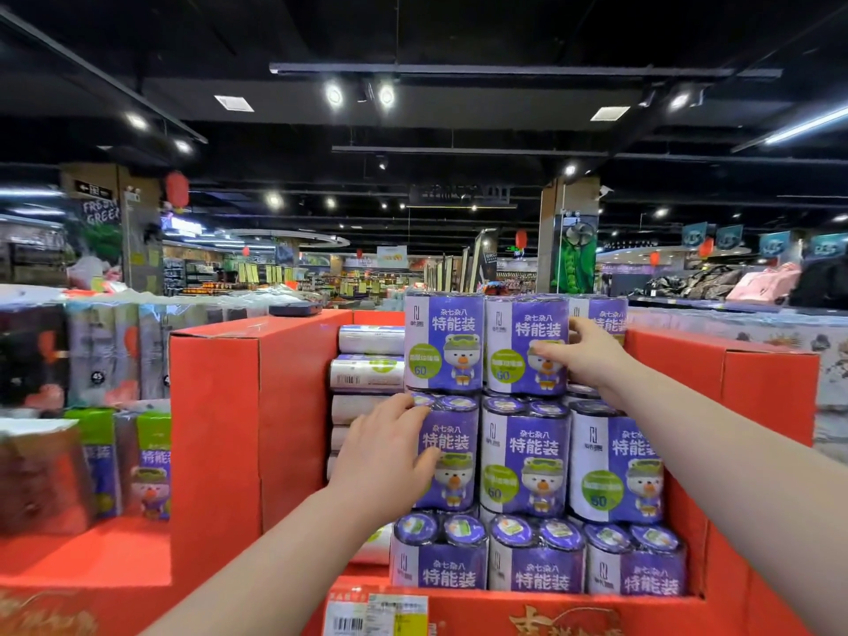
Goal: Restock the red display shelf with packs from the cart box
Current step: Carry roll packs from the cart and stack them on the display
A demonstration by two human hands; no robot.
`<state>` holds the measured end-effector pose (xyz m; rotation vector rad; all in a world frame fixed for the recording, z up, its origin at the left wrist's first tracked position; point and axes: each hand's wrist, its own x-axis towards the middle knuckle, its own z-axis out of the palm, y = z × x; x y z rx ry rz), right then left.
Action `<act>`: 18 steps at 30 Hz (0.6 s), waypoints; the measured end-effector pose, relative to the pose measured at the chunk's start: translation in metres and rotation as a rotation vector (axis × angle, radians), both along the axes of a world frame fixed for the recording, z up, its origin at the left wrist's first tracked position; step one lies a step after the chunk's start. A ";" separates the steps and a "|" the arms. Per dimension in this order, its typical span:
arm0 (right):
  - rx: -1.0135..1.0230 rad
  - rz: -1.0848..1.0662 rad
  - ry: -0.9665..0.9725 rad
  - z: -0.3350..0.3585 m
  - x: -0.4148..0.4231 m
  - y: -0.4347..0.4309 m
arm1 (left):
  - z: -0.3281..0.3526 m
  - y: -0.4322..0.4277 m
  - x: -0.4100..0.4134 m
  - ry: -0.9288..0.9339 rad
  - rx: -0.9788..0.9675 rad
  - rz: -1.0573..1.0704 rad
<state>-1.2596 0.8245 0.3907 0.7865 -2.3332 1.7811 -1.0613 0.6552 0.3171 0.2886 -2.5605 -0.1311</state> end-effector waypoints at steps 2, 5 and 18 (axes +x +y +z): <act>-0.016 0.001 -0.001 -0.001 0.000 -0.001 | -0.001 0.001 0.000 -0.004 -0.006 0.001; 0.046 0.014 -0.038 -0.001 0.002 0.000 | -0.001 0.002 0.001 -0.004 -0.003 0.003; 0.071 -0.060 -0.039 -0.005 0.008 0.004 | -0.003 0.004 0.001 -0.013 0.056 0.009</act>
